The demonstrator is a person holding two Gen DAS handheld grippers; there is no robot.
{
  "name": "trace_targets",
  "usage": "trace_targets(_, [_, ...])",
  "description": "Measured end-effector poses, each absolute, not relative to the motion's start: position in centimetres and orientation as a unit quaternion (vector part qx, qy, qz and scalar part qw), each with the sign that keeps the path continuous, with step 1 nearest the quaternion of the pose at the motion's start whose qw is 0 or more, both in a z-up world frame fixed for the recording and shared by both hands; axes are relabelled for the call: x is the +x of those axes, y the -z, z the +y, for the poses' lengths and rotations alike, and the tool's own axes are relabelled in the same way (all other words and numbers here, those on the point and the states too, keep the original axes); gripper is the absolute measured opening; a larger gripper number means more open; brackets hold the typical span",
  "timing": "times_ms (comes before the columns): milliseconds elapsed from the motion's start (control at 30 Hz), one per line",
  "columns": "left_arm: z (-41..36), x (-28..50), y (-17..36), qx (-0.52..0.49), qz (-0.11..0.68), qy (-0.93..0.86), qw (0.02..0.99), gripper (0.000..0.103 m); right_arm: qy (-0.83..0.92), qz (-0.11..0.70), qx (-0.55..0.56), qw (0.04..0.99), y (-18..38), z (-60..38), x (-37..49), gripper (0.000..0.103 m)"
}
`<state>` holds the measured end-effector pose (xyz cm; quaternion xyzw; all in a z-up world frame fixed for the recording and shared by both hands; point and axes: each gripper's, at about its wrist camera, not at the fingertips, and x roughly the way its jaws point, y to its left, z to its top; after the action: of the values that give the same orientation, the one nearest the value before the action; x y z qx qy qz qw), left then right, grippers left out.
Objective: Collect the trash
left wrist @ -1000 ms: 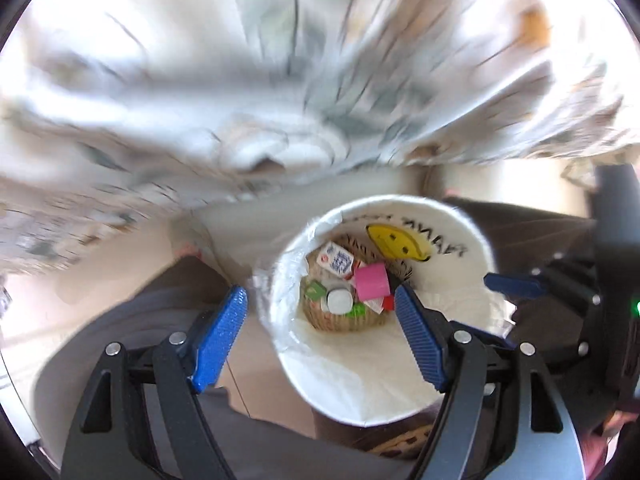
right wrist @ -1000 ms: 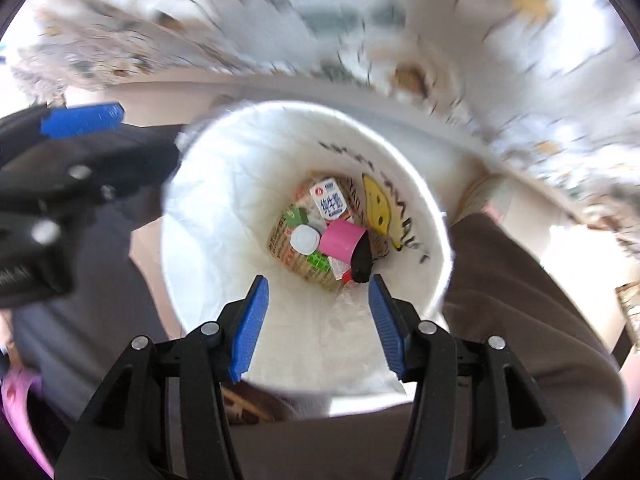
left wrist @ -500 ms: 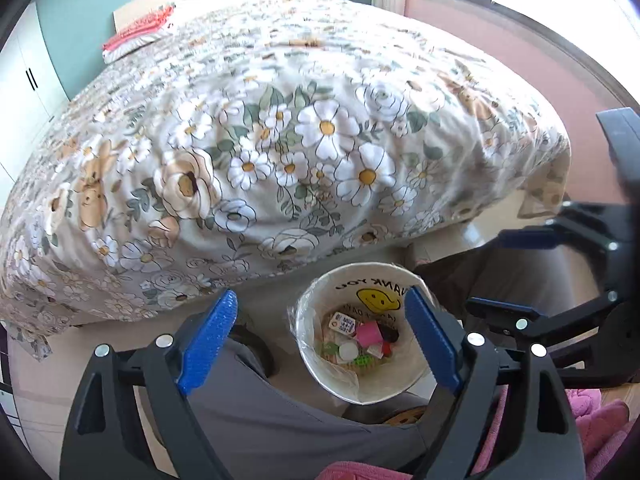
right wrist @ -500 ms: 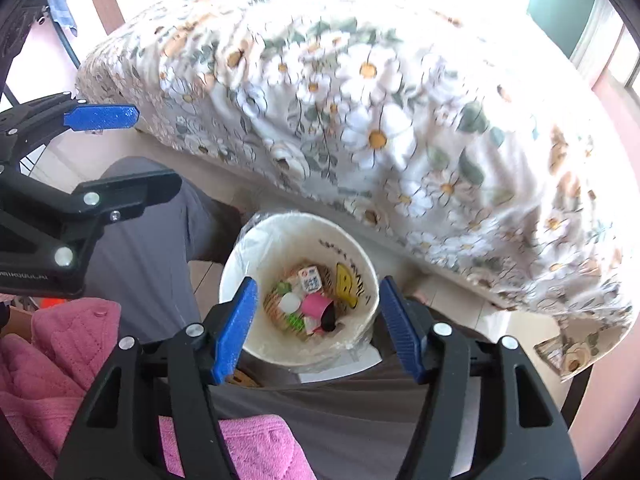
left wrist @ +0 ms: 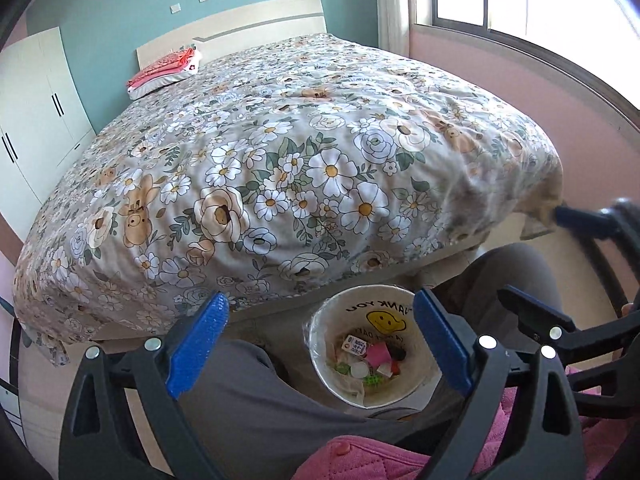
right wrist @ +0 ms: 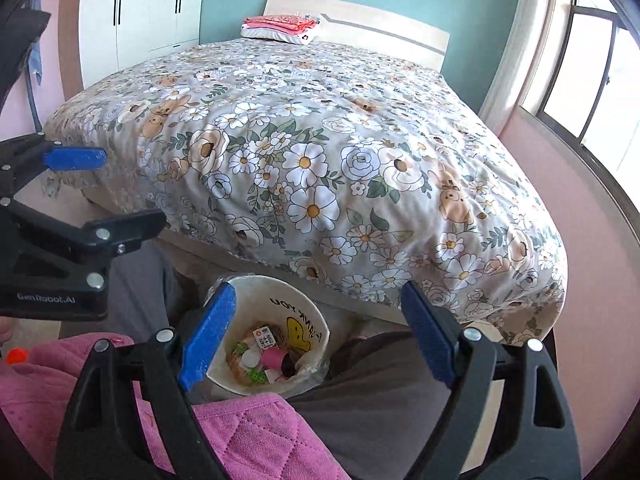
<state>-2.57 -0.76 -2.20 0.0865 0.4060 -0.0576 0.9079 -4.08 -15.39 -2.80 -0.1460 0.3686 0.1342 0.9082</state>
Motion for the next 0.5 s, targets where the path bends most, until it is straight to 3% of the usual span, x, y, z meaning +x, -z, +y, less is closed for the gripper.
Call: trace_targets(500, [-1.59, -2.27, 3.00, 0.093, 0.427, 0.073, 0.896, 0.095, -0.145, 0.368, -0.135, 0.908, 2.31, -15.21, -4.04, 0.084])
